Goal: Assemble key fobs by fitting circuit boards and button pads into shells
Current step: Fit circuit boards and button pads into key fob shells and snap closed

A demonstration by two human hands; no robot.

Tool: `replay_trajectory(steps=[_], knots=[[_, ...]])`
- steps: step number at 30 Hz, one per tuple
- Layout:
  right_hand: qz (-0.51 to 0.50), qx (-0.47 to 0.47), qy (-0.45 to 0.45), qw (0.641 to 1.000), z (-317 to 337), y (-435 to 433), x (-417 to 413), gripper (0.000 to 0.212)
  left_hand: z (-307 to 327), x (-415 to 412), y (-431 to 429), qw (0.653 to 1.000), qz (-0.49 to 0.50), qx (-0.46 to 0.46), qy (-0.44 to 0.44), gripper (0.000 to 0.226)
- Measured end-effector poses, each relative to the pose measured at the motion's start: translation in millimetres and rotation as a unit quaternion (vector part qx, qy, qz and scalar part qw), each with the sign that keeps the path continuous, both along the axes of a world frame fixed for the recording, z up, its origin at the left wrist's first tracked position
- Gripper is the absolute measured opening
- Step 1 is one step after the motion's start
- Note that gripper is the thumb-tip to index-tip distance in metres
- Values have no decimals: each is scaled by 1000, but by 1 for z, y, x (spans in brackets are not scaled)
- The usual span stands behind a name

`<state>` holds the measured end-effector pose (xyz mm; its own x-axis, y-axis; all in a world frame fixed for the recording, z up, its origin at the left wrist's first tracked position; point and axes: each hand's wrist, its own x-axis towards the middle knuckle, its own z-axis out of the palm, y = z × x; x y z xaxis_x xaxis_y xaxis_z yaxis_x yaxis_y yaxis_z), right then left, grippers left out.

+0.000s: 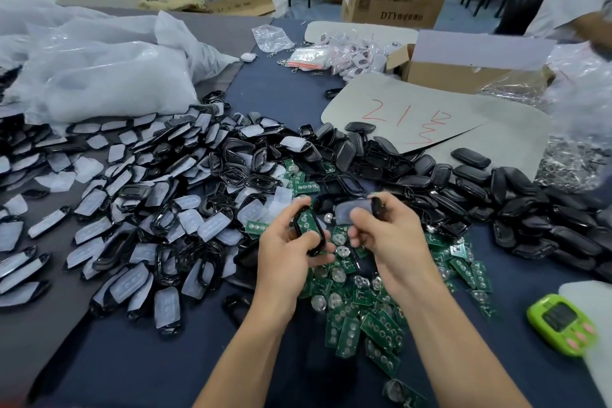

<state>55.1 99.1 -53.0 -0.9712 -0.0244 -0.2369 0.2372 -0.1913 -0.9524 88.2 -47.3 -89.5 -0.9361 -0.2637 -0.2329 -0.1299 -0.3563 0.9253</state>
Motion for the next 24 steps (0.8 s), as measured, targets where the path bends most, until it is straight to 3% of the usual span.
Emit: replay_trajectory(steps=[3, 7, 17, 21, 24], knots=[[-8, -91, -55, 994, -1, 13, 20, 12, 9, 7, 15, 999, -33, -21, 21, 59], [-45, -120, -72, 989, 0, 21, 28, 17, 16, 13, 29, 997, -72, -14, 20, 52], [-89, -101, -53, 989, 3, 11, 37, 21, 24, 19, 37, 996, -69, -11, -51, 14], [-81, -70, -26, 994, 3, 7, 41, 19, 24, 19, 40, 995, -60, -63, -44, 22], [-6, -62, -9, 998, 2, 13, 45, 11, 24, 19, 30, 992, -73, -96, -31, 29]])
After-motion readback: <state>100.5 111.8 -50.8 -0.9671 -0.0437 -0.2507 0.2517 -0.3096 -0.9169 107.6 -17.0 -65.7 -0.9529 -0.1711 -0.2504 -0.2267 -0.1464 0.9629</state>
